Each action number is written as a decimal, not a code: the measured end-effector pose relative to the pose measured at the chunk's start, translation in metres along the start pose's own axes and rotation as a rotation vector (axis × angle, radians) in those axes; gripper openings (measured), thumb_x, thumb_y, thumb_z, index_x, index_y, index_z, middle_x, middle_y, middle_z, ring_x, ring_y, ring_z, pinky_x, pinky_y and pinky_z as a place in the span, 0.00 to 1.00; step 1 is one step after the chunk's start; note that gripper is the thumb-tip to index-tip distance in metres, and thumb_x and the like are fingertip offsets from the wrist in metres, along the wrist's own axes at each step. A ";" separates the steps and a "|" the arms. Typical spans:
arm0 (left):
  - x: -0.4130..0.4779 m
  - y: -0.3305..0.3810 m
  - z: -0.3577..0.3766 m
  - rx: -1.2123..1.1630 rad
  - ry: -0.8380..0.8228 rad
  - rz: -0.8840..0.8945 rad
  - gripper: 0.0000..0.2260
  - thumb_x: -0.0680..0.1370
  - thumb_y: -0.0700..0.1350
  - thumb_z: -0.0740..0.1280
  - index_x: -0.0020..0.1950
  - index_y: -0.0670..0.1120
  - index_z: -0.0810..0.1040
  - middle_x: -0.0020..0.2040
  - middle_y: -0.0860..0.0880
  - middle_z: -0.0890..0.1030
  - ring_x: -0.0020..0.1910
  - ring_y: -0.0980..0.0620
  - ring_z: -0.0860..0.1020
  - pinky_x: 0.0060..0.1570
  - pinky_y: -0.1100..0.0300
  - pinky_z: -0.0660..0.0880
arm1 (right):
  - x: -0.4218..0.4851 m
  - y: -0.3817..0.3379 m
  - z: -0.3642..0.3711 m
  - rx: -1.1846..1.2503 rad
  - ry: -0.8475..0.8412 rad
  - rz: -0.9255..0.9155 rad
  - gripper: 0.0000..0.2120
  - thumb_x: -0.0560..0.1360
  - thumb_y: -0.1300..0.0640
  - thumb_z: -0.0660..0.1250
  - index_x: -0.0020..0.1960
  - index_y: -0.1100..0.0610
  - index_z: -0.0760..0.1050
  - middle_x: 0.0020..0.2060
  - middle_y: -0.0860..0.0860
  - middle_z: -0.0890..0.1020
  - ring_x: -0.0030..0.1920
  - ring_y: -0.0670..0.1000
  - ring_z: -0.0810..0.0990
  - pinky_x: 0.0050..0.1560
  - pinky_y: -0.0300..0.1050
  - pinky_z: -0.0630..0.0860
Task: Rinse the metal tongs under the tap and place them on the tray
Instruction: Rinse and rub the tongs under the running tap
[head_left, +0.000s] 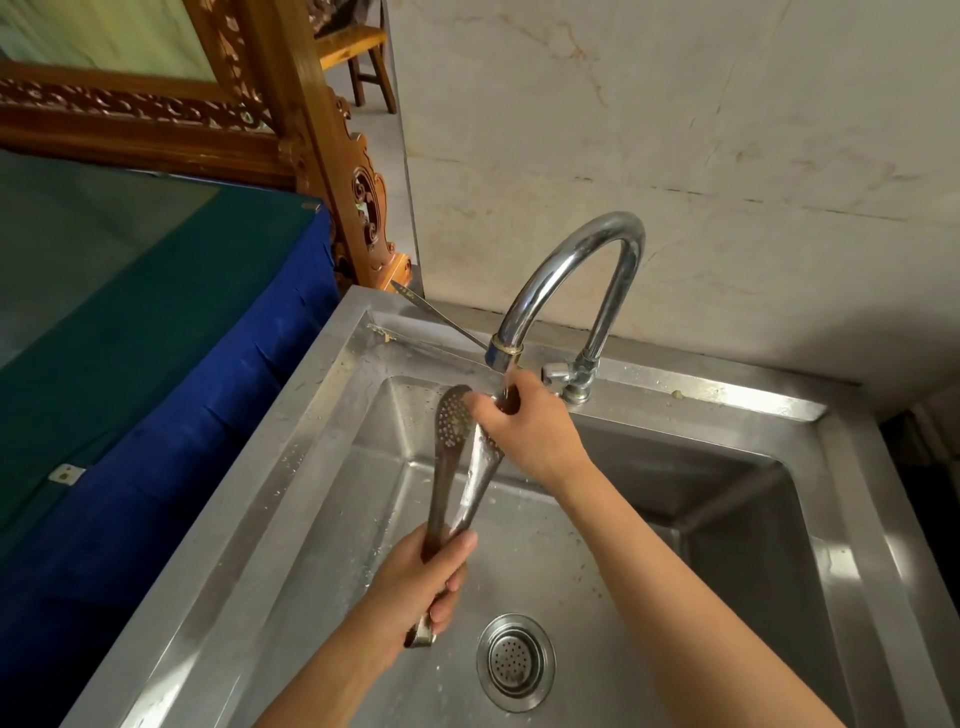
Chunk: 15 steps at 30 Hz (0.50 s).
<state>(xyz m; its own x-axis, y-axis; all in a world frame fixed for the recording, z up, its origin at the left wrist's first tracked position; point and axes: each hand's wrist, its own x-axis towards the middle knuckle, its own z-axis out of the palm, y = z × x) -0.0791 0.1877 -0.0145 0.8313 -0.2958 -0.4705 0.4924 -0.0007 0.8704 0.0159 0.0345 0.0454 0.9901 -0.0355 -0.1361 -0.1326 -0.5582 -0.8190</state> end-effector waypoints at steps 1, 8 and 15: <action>0.001 -0.002 -0.001 0.048 0.061 0.051 0.20 0.68 0.58 0.70 0.36 0.43 0.67 0.23 0.51 0.71 0.19 0.53 0.65 0.21 0.62 0.65 | 0.001 -0.001 -0.001 -0.044 -0.041 0.007 0.11 0.72 0.49 0.65 0.45 0.55 0.68 0.36 0.49 0.74 0.33 0.48 0.71 0.33 0.41 0.67; 0.003 -0.012 -0.011 0.090 0.315 0.162 0.23 0.68 0.61 0.63 0.39 0.39 0.72 0.25 0.48 0.76 0.24 0.51 0.72 0.24 0.62 0.70 | 0.002 0.000 -0.003 0.094 -0.148 -0.067 0.19 0.74 0.67 0.61 0.64 0.59 0.69 0.53 0.59 0.81 0.51 0.59 0.80 0.53 0.57 0.78; -0.001 -0.018 -0.008 0.204 0.448 0.335 0.25 0.70 0.60 0.61 0.38 0.35 0.70 0.24 0.48 0.72 0.21 0.51 0.68 0.21 0.63 0.66 | 0.012 0.004 0.005 0.043 -0.138 -0.006 0.15 0.70 0.66 0.68 0.55 0.56 0.71 0.37 0.44 0.74 0.37 0.49 0.78 0.39 0.43 0.81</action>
<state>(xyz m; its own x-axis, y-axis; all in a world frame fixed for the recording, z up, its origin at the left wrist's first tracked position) -0.0867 0.1959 -0.0310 0.9826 0.1200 -0.1418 0.1614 -0.1738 0.9715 0.0272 0.0364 0.0380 0.9753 0.0839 -0.2045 -0.1318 -0.5220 -0.8427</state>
